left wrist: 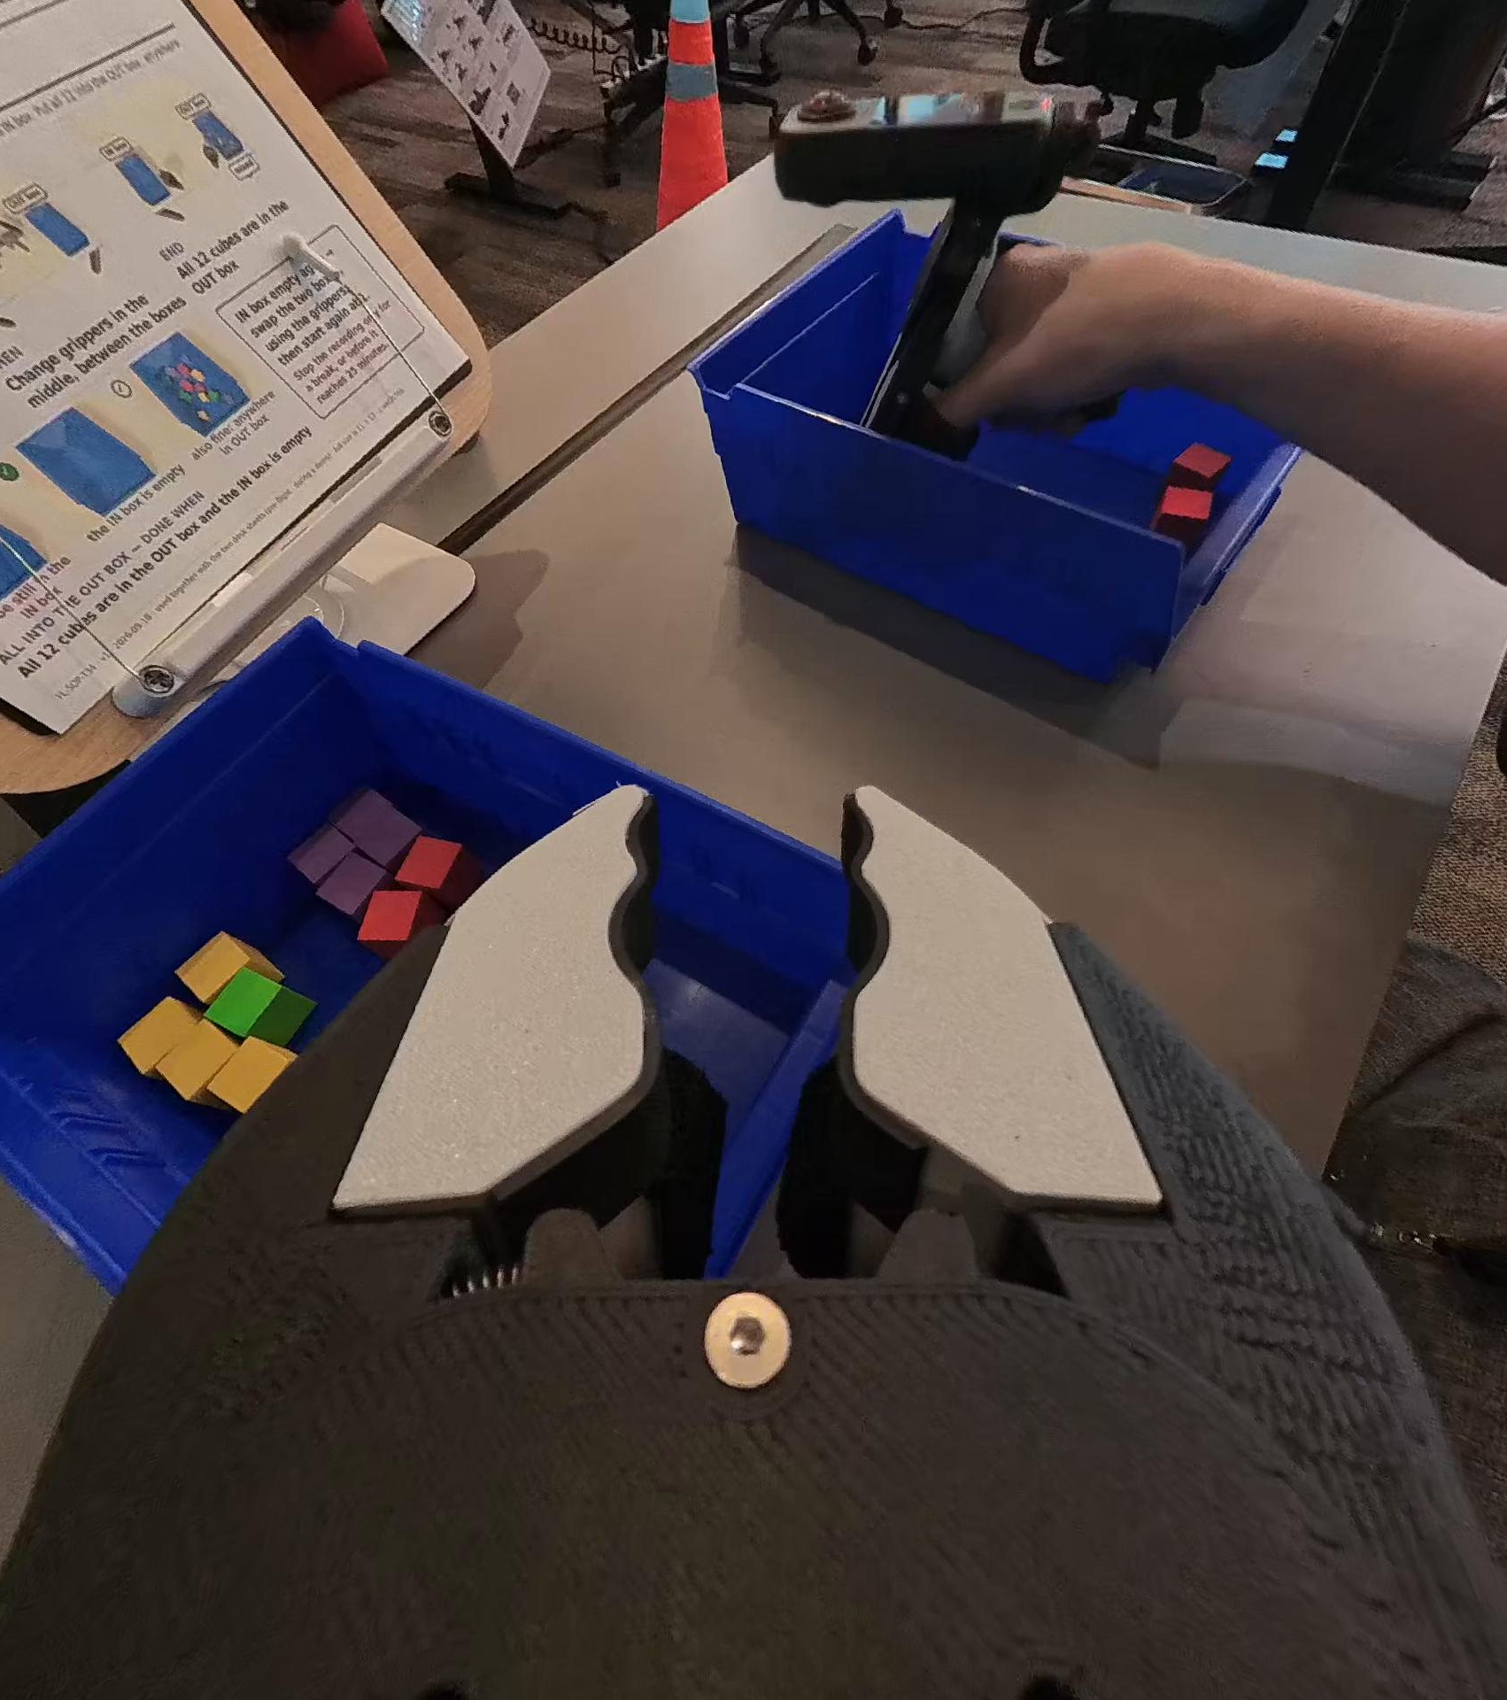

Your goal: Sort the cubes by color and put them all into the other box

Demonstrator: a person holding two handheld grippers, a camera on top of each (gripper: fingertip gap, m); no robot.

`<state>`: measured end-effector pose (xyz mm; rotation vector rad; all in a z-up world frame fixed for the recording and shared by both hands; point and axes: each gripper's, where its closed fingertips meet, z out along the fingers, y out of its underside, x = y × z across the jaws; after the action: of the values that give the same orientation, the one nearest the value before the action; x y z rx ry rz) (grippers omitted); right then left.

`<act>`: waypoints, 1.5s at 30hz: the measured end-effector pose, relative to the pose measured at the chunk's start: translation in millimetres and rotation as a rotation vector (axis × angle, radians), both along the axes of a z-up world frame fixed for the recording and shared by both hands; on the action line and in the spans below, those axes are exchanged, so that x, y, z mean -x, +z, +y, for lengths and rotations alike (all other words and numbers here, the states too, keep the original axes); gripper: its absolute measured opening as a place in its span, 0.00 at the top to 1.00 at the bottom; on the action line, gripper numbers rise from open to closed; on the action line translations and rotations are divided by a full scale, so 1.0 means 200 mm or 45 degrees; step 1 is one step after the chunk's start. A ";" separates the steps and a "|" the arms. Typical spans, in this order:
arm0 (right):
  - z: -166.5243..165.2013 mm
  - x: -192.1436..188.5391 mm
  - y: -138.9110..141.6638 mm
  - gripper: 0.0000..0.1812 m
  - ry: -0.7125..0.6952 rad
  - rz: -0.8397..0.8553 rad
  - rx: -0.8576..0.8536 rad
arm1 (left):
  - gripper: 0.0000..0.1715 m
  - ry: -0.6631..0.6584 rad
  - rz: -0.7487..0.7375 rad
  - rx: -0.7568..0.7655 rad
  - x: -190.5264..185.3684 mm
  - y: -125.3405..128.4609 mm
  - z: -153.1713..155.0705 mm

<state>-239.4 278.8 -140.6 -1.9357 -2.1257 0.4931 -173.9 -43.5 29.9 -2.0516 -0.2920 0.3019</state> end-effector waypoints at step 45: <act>-0.93 -0.56 0.85 0.81 0.512 0.878 0.031 | 0.71 0.294 -0.357 1.231 0.93 -0.82 -0.09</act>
<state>-127.1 93.7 29.8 -1.0867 -2.0031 1.0763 -359.9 -61.5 -134.1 -3.0300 -0.6474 0.3300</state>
